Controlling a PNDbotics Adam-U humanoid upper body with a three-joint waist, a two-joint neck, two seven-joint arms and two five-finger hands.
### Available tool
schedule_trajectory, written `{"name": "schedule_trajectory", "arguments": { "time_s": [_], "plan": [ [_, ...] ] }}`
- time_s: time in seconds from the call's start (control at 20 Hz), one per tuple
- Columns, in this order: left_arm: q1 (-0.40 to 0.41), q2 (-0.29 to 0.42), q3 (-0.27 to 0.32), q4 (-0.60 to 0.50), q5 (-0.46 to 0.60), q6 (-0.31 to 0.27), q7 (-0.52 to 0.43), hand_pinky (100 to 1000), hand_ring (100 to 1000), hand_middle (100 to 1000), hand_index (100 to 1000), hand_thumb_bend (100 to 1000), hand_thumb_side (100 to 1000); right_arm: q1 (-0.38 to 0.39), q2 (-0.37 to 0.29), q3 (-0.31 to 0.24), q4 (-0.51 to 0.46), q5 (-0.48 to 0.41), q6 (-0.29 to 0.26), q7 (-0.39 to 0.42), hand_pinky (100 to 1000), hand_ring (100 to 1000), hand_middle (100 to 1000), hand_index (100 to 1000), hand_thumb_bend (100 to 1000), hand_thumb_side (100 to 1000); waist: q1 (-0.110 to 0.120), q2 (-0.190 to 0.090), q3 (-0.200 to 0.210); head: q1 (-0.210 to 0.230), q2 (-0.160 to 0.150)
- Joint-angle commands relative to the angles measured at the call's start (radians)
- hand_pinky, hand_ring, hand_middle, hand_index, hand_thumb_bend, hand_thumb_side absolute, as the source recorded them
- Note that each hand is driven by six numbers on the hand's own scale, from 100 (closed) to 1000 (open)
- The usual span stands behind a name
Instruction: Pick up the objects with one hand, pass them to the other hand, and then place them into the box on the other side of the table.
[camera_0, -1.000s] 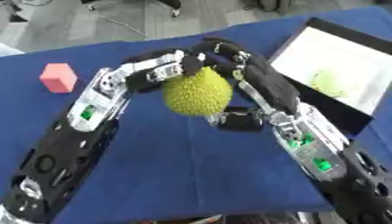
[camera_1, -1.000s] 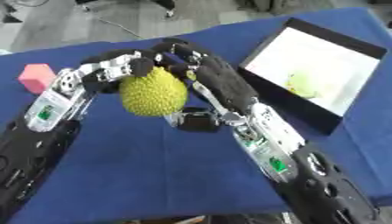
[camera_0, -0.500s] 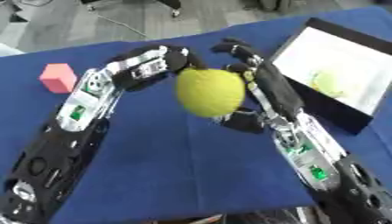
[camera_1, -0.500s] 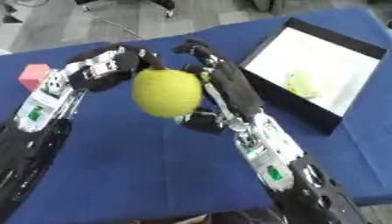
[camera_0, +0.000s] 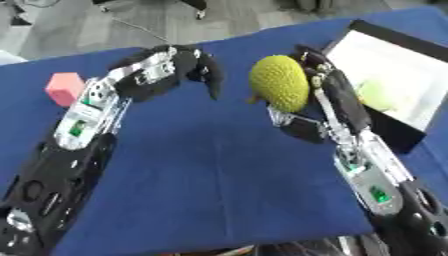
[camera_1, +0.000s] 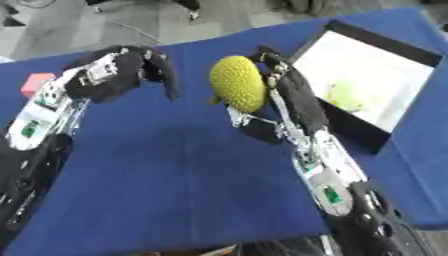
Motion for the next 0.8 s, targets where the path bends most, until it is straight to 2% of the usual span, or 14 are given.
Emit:
{"name": "schedule_trajectory", "arguments": {
  "time_s": [0.05, 0.3, 0.45, 0.5, 0.55, 0.65, 0.8],
  "plan": [
    [-0.007, 0.026, 0.025, -0.007, 0.003, -0.008, -0.012, 668, 550, 565, 722, 100, 876, -0.008, 0.004, -0.018, -0.02, -0.003, 0.001, -0.015, 777, 918, 713, 392, 100, 387, -0.004, -0.012, 0.0, 0.001, -0.003],
    [0.005, 0.035, 0.057, -0.009, 0.021, -0.004, -0.012, 668, 550, 565, 722, 100, 858, -0.009, -0.007, -0.056, -0.033, -0.002, 0.019, -0.033, 778, 909, 713, 391, 100, 406, -0.005, -0.014, 0.001, -0.001, -0.003],
    [0.022, 0.048, 0.082, -0.012, 0.03, -0.002, -0.012, 668, 550, 565, 722, 100, 847, -0.013, -0.042, -0.101, -0.035, -0.012, 0.051, -0.056, 776, 912, 726, 399, 100, 411, -0.006, -0.016, 0.001, -0.004, -0.003],
    [0.031, 0.054, 0.093, -0.014, 0.032, -0.002, -0.012, 670, 550, 565, 722, 100, 842, -0.016, -0.062, -0.121, -0.03, -0.02, 0.071, -0.066, 772, 922, 745, 416, 100, 261, -0.006, -0.016, 0.002, -0.007, -0.003],
    [0.042, 0.06, 0.106, -0.018, 0.035, -0.003, -0.012, 668, 550, 565, 722, 100, 838, -0.019, -0.084, -0.143, -0.017, -0.036, 0.097, -0.078, 770, 926, 748, 422, 100, 407, -0.006, -0.017, 0.003, -0.013, -0.003],
    [0.068, 0.073, 0.131, -0.027, 0.039, -0.006, -0.012, 668, 550, 565, 722, 100, 831, -0.028, -0.13, -0.186, 0.028, -0.086, 0.152, -0.105, 764, 941, 761, 443, 100, 380, -0.006, -0.018, 0.006, -0.025, -0.003],
    [0.119, 0.092, 0.174, -0.043, 0.044, -0.011, -0.011, 669, 550, 564, 722, 100, 828, -0.052, -0.208, -0.251, 0.145, -0.143, 0.244, -0.147, 759, 944, 764, 475, 100, 354, -0.005, -0.019, 0.014, -0.052, -0.003]
  ]
}}
